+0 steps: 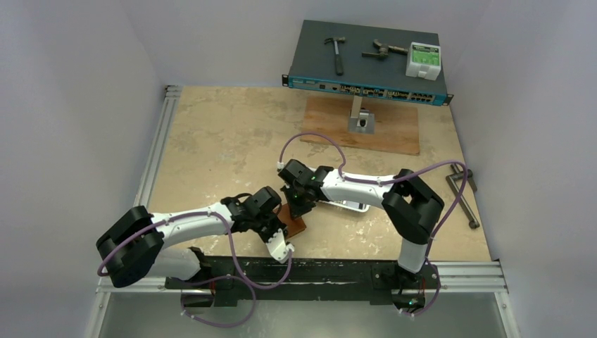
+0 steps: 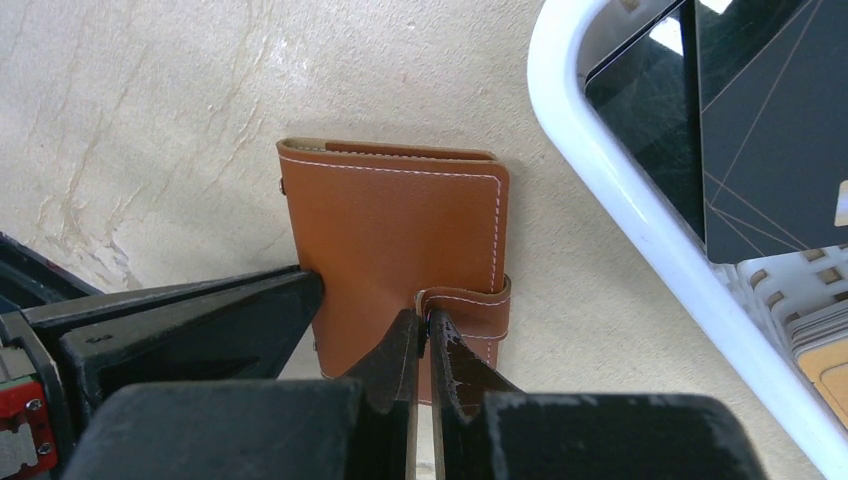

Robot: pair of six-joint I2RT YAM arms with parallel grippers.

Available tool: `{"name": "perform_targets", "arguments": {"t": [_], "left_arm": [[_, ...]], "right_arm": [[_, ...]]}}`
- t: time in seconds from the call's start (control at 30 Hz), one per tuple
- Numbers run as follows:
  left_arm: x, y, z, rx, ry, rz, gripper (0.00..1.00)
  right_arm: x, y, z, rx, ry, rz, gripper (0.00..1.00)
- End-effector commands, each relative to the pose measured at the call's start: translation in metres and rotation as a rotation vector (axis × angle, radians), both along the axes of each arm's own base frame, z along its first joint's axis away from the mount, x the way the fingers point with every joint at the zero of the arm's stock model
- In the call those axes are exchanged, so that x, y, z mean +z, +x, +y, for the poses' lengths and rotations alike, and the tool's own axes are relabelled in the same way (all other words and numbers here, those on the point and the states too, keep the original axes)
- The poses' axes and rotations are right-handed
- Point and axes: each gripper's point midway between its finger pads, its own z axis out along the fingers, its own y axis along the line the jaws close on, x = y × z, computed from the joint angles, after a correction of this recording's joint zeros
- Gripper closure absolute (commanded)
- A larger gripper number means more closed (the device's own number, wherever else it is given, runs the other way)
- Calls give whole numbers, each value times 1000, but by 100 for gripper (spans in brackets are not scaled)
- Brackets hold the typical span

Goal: Put the credit cards into the card holder
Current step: Close the card holder at the center of the board.

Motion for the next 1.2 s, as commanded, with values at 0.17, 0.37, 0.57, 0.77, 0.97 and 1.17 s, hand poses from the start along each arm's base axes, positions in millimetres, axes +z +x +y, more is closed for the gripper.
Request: {"name": "perform_targets", "arguments": {"t": [0.17,0.37,0.57,0.77,0.97,1.17], "left_arm": [[-6,-12,1,-30,16,67,92],[-9,-13,2,-29,23,72,93],[-10,-11,3,-21,26,67,93],[-9,-10,1,-15,22,68,93],[-6,-8,-2,-2,14,74,93],[-5,-7,-2,12,5,82,94]], "right_arm": [[-7,22,5,-84,-1,-75,100],[-16,22,0,-73,-38,-78,100],[-27,18,-14,-46,-107,-72,100],[-37,10,-26,-20,-166,-53,100],[-54,-9,-23,25,-208,-27,100],[-74,-25,-28,31,-244,9,100]]}}
